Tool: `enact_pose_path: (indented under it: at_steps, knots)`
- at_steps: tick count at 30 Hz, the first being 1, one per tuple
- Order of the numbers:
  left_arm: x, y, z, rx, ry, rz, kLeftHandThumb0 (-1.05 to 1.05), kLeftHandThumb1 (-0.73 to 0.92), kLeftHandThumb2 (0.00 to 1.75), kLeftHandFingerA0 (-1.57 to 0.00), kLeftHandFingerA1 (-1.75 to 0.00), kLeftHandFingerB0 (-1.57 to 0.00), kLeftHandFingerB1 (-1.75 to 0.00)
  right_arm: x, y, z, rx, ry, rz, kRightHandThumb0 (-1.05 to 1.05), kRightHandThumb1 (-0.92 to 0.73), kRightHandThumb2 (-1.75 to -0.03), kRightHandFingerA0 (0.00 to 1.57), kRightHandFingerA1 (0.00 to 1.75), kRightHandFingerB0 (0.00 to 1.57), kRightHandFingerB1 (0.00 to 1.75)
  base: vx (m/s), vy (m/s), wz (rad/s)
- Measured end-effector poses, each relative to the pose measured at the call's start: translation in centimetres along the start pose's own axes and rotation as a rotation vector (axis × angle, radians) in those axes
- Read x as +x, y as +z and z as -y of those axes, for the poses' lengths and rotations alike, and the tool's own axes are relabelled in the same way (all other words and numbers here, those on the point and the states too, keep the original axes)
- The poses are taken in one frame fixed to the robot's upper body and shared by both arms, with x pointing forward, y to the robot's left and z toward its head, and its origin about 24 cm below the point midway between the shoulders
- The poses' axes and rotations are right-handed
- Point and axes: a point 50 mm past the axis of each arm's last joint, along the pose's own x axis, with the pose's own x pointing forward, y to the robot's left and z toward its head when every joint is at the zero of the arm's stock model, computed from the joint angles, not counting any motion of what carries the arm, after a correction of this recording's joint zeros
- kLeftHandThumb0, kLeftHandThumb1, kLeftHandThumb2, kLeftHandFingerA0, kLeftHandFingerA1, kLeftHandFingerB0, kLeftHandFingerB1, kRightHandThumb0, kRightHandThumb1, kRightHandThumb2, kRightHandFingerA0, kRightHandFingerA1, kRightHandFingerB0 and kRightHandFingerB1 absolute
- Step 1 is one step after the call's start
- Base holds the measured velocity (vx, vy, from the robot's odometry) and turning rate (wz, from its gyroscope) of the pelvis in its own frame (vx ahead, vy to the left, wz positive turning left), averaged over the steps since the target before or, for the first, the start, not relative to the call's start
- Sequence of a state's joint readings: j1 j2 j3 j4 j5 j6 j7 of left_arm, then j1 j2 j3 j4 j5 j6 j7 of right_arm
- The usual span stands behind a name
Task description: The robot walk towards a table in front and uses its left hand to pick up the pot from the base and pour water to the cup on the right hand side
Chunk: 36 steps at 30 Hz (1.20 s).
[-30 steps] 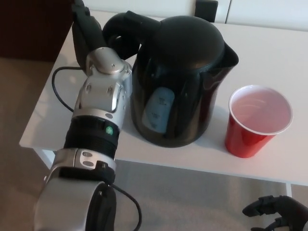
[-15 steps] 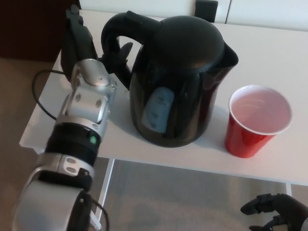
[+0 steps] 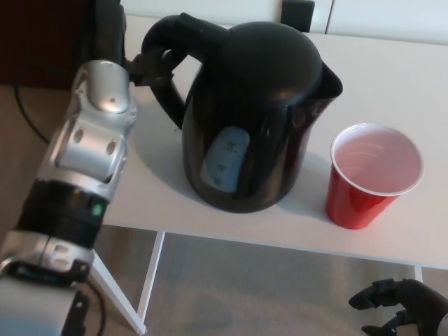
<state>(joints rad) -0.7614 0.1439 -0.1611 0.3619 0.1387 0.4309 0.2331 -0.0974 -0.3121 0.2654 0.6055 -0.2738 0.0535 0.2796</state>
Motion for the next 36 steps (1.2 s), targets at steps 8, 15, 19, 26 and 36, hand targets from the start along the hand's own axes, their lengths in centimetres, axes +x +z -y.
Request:
enact_pose_path:
  at_steps: [8, 15, 19, 26, 36]
  knots:
    - [-1.3, -0.4, -2.1, 0.11, -0.096, 0.035, -0.69, 0.41, 0.73, 0.0, 0.0, 0.0, 0.0, 0.0, 0.0, 0.0, 0.0, 0.001, -0.003, -0.33, -0.67, -0.59, 0.67, 0.56, 0.5, 0.45, 0.0, 0.0, 0.0]
    - [-2.2, -0.6, -3.7, 0.211, -0.185, 0.051, -0.59, 0.42, 0.53, 0.0, 0.0, 0.0, 0.0, 0.1, -0.2, 0.0, 0.002, 0.003, -0.008, -0.32, -0.67, -0.59, 0.64, 0.56, 0.5, 0.46, 0.0, 0.0, 0.0]
    - [-2.5, -0.7, -4.2, 0.259, -0.244, 0.051, -0.55, 0.41, 0.53, 0.0, 0.0, 0.0, 0.0, 0.1, -0.1, 0.1, 0.004, 0.002, -0.007, -0.31, -0.67, -0.59, 0.62, 0.56, 0.5, 0.46, 0.0, 0.0, 0.0]
    - [-3.0, -1.6, -3.9, 0.349, -0.391, 0.016, -0.58, 0.43, 0.54, 0.0, 0.0, 0.0, 0.0, 0.1, 0.0, 0.3, 0.004, 0.004, -0.003, -0.31, -0.65, -0.59, 0.65, 0.58, 0.5, 0.46, 0.0, 0.0, 0.0]
    - [-3.5, -3.0, -3.7, 0.433, -0.537, -0.051, -0.66, 0.38, 0.69, 0.0, 0.0, 0.0, 0.0, 0.2, 0.5, 1.1, 0.008, -0.012, 0.008, -0.31, -0.65, -0.58, 0.68, 0.59, 0.52, 0.46, 0.0, 0.0, 0.0]
